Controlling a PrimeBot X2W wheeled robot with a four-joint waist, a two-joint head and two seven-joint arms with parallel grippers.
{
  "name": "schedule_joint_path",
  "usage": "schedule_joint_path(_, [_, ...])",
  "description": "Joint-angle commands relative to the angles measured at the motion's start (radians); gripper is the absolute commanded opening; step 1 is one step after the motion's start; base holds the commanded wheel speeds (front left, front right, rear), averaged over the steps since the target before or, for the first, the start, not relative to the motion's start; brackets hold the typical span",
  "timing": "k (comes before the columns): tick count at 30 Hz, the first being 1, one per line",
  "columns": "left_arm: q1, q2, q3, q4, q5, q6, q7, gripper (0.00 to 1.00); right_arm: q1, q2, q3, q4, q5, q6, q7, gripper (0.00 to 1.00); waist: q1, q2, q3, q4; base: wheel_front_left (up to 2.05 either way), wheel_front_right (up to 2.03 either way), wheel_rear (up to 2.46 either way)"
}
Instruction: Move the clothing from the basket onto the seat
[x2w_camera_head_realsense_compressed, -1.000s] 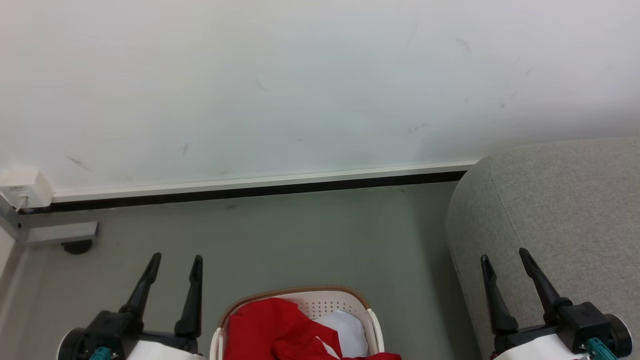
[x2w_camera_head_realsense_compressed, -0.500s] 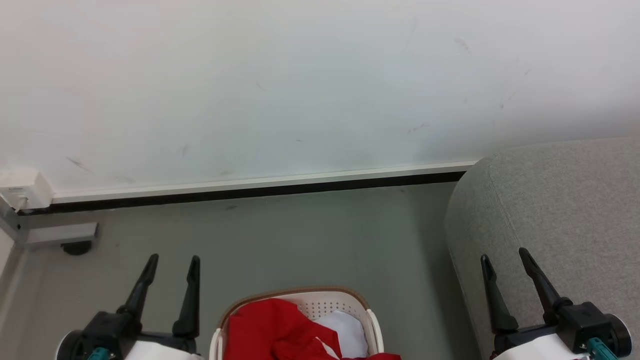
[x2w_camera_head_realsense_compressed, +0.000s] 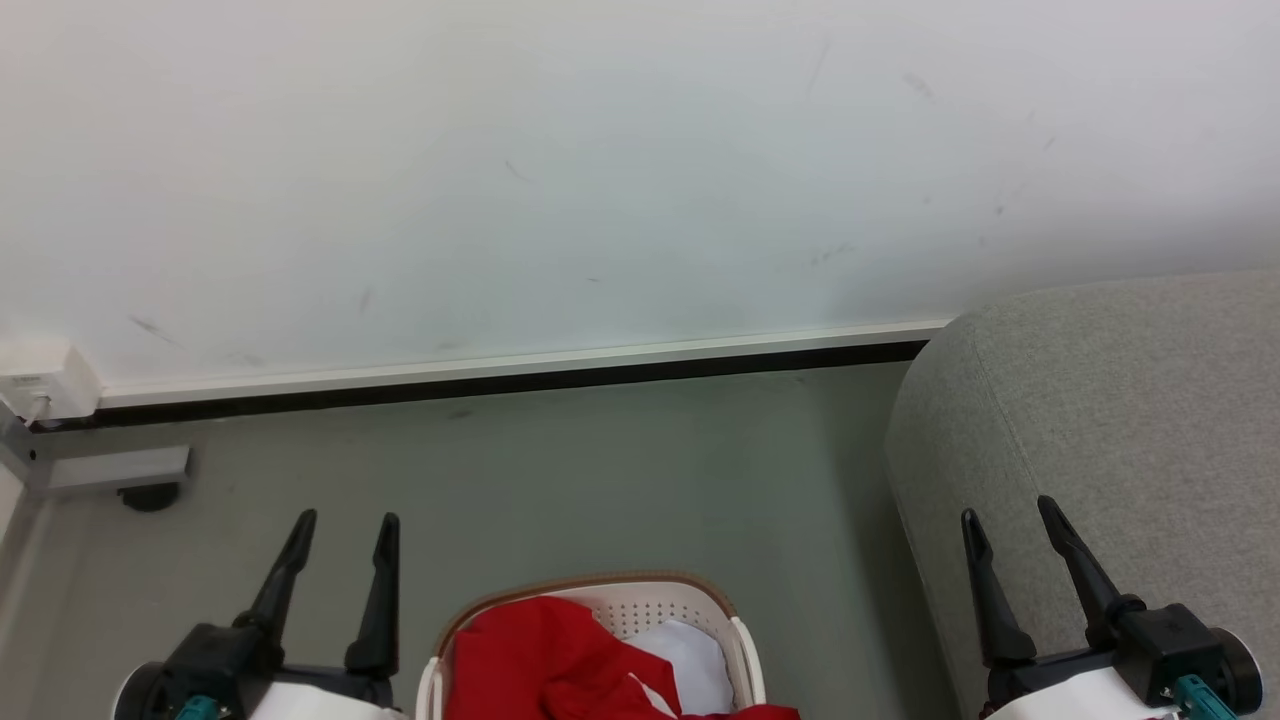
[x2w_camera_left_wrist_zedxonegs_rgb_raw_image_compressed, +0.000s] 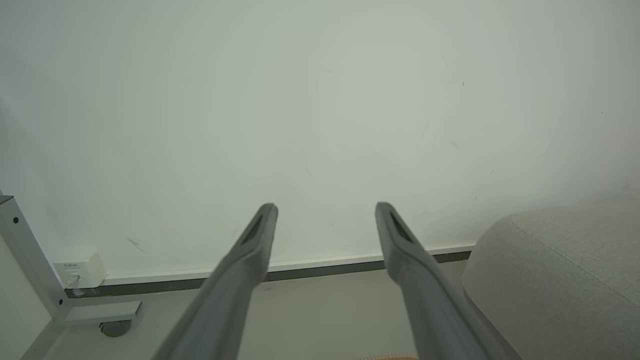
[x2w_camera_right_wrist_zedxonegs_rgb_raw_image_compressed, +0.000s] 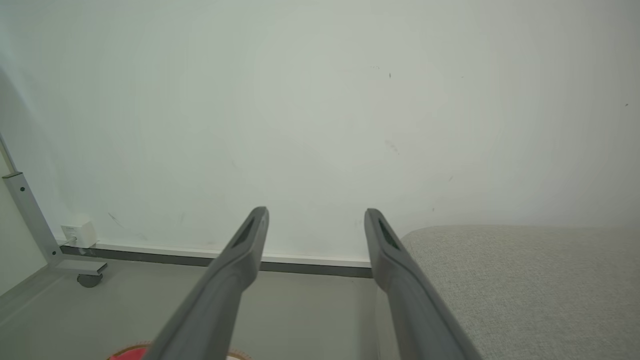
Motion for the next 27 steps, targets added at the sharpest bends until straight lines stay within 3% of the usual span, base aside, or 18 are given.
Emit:
schedule_joint_path(1, [0.002, 0.002, 0.004, 0.005, -0.004, -0.003, -0.001, 1.0, -0.005, -0.006, 0.0, -0.004, 0.003, -0.002, 0.0, 1.0, 0.0, 0.0, 0.001, 0.0, 0.0, 0.0, 0.0])
schedule_joint_path(16, [0.001, 0.011, -0.025, 0.027, -0.031, -0.003, -0.001, 1.0, -0.004, -0.006, 0.015, -0.004, 0.041, -0.002, 0.0, 1.0, 0.0, 0.0, 0.026, -0.023, 0.0, 0.0, 0.0])
schedule_joint_path(27, [-0.039, 0.058, -0.052, 0.072, -0.062, -0.001, -0.001, 1.0, -0.051, -0.006, 0.008, -0.039, 0.062, -0.002, 0.0, 1.0, 0.0, 0.0, 0.143, -0.092, 0.0, 0.0, 0.0])
